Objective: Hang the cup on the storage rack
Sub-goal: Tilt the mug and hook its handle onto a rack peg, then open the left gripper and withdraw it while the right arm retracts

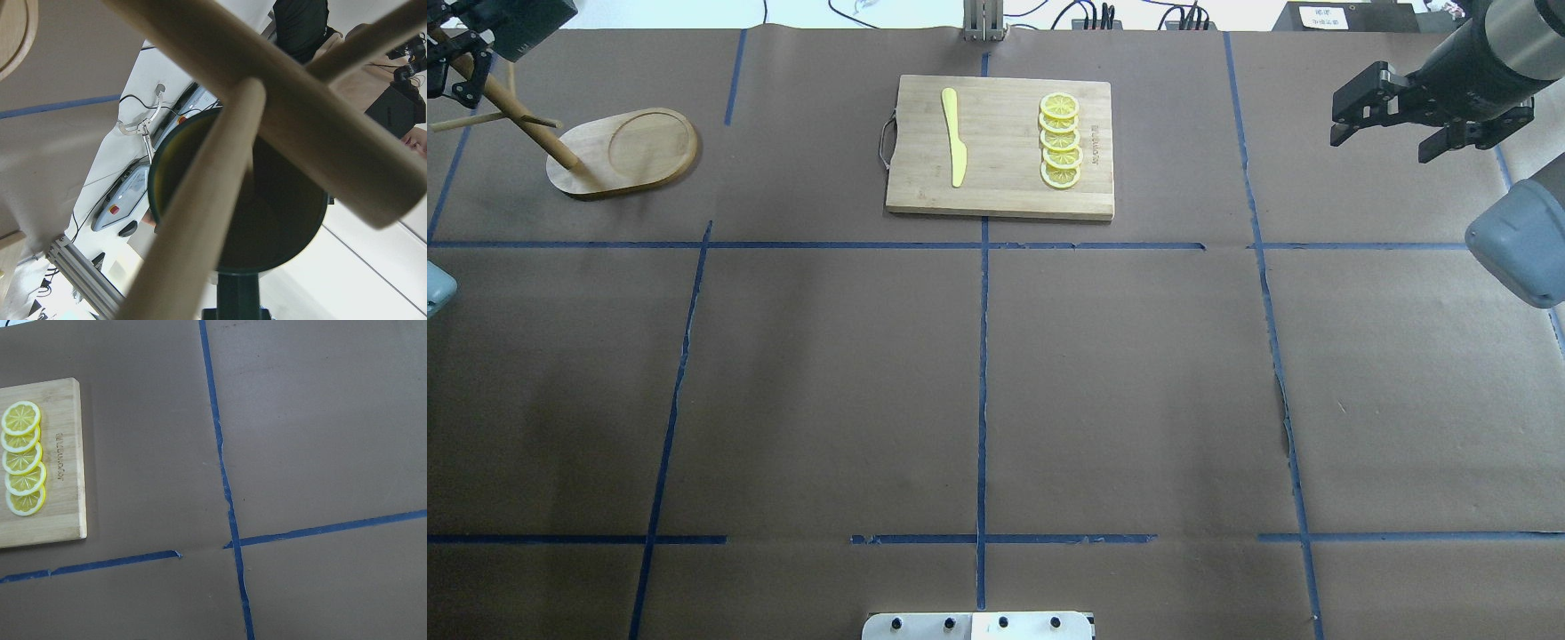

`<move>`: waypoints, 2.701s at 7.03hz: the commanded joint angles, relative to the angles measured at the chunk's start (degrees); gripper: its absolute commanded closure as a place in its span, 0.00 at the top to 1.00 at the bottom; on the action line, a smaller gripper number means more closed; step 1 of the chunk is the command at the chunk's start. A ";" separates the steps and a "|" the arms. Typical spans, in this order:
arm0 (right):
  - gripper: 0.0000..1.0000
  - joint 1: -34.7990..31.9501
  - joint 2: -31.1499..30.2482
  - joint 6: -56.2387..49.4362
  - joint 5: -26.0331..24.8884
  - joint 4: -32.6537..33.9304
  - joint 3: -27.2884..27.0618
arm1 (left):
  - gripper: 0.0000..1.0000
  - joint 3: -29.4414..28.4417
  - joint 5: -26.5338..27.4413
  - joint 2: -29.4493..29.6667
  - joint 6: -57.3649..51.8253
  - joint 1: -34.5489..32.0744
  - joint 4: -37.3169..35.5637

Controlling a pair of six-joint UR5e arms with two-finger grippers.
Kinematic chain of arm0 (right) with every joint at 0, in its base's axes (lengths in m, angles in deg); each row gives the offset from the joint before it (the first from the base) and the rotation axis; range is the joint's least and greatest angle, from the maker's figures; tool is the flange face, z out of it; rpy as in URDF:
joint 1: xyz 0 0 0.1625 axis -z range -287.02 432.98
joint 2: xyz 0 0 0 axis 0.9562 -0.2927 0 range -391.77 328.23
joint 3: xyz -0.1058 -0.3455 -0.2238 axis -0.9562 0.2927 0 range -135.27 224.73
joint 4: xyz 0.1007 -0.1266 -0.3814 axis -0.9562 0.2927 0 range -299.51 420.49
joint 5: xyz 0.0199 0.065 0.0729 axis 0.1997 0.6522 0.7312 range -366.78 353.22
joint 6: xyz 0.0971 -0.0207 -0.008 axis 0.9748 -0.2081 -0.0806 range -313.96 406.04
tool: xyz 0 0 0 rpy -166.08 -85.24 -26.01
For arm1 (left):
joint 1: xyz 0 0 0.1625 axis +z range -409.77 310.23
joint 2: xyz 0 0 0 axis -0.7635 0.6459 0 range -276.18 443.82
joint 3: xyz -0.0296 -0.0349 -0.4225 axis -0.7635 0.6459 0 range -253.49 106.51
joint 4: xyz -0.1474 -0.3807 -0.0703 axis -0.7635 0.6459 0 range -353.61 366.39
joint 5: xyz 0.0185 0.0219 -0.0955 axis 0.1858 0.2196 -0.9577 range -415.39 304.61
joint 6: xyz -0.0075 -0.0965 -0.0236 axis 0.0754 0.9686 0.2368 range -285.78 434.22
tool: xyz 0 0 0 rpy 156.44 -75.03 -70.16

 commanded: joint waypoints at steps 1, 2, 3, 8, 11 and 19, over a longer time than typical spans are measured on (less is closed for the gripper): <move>1.00 0.03 0.07 0.00 -0.17 0.00 -0.02 | 0.01 -1.14 0.00 -0.06 1.68 0.10 0.46; 1.00 0.03 0.07 0.00 -0.17 0.00 -0.02 | 0.01 -1.59 0.00 -0.15 1.68 0.10 0.81; 1.00 0.03 0.07 0.00 -0.17 0.00 -0.02 | 0.01 -1.94 0.00 -0.15 1.68 0.10 0.81; 1.00 0.03 1.03 0.00 -0.26 0.26 0.07 | 0.77 -2.12 -0.09 -0.59 1.85 0.01 0.81; 1.00 0.03 1.21 0.00 -0.17 0.26 0.07 | 1.00 -1.77 -0.35 -0.76 1.94 -0.25 0.72; 1.00 -1.02 -0.63 -0.35 -0.08 0.35 0.25 | 1.00 25.47 -16.56 -13.92 -24.96 -12.80 -15.62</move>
